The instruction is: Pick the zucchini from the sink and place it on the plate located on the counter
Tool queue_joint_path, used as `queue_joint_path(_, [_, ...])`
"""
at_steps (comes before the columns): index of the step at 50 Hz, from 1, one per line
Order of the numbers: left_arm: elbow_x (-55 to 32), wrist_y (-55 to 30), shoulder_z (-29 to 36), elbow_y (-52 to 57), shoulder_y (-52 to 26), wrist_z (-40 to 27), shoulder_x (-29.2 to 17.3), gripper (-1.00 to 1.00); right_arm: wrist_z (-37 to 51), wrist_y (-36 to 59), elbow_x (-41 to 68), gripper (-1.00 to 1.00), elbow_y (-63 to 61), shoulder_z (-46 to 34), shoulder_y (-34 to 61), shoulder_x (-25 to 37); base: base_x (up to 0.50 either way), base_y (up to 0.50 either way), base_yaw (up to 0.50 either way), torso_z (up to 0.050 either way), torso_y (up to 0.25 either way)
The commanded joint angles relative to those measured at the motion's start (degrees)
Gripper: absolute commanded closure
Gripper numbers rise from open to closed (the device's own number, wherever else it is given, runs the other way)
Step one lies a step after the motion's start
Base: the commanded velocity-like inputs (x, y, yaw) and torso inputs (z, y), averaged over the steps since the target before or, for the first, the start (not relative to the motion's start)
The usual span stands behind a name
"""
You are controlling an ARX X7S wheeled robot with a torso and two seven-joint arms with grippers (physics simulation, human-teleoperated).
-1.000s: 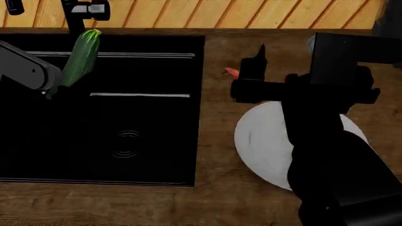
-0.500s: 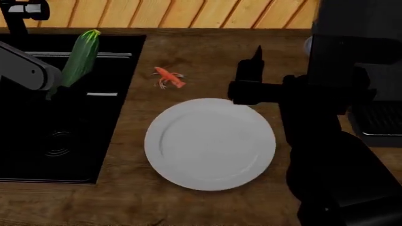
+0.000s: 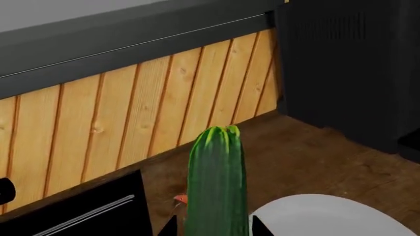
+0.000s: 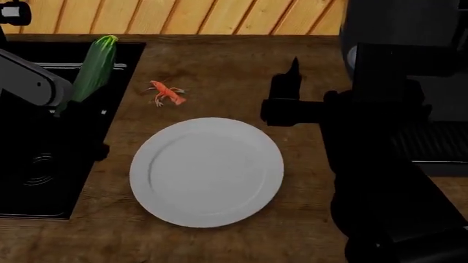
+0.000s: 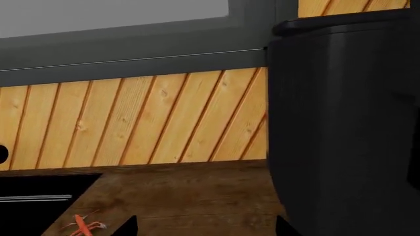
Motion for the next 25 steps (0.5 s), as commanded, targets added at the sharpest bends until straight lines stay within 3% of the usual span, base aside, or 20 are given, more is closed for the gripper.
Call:
queue_joint_path(1, [-1.0,-0.1,-0.2,-0.4,-0.8,-1.5,0.3,1.0,0.0,-0.1,0.2,-1.0,0.0,-0.2,-0.2,0.4,0.29,-0.02,0.0,0.0,0.0])
queue_joint_path(25, [-1.0,-0.2,-0.9,-1.7,-0.3,-2.5,-0.1,1.0,0.4,0.0,0.4,-1.0,-0.1,-1.2,0.1,0.3,0.29,-0.02,0.0,0.0,0.001])
